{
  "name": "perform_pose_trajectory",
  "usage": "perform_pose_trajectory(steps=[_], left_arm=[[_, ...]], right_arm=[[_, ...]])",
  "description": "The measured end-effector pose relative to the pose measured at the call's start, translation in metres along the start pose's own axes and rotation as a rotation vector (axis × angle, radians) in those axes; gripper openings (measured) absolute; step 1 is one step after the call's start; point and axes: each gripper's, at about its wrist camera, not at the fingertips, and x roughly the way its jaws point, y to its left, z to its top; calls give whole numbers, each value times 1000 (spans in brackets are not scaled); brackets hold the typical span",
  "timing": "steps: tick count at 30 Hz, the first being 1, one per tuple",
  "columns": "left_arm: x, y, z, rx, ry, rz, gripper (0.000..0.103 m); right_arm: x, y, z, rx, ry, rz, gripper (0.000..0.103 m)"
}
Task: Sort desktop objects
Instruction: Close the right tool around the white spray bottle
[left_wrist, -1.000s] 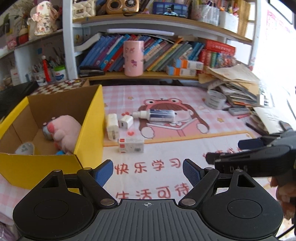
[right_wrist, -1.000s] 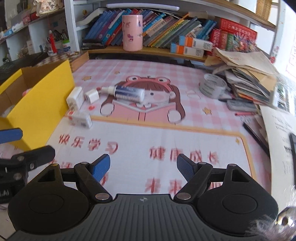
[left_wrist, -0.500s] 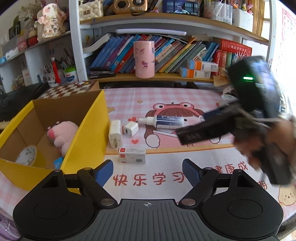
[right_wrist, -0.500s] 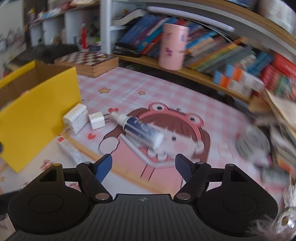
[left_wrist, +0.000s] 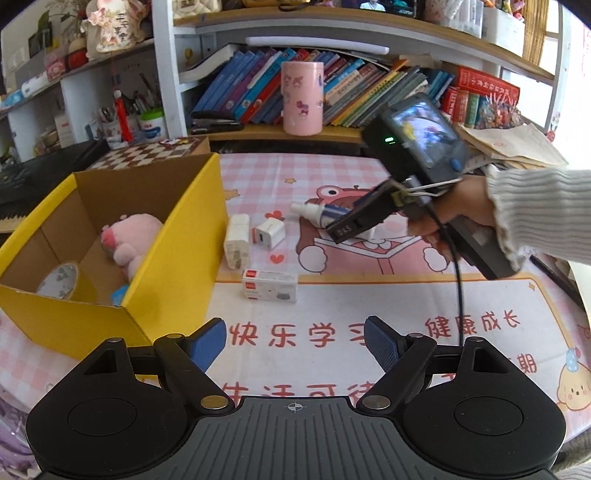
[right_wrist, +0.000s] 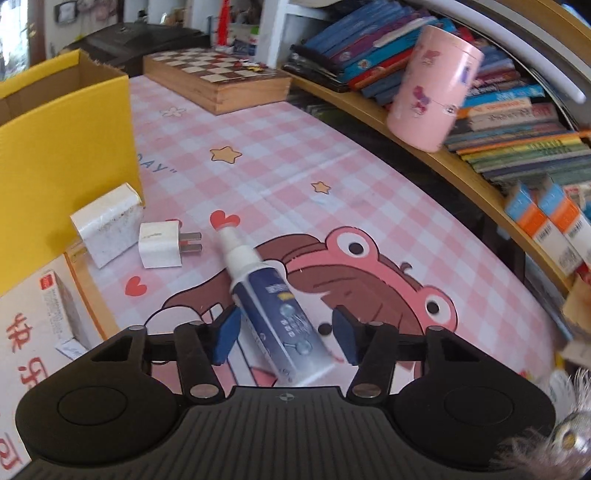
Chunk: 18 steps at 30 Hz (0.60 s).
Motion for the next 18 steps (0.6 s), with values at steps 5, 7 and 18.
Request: perform_pose_trajectory(steps=[5,7,18], left_arm=[[12,-6,6,-11,-15,-17,84],[20,-9,11,-28,-29,-7,83],[85,-11,25,-58,-7,175,70]], right_arm=[[6,0,2,-7,20,35,30],[1,-4,-2,50,38,59,30],[-67,-15,-80,311,98,29,30]])
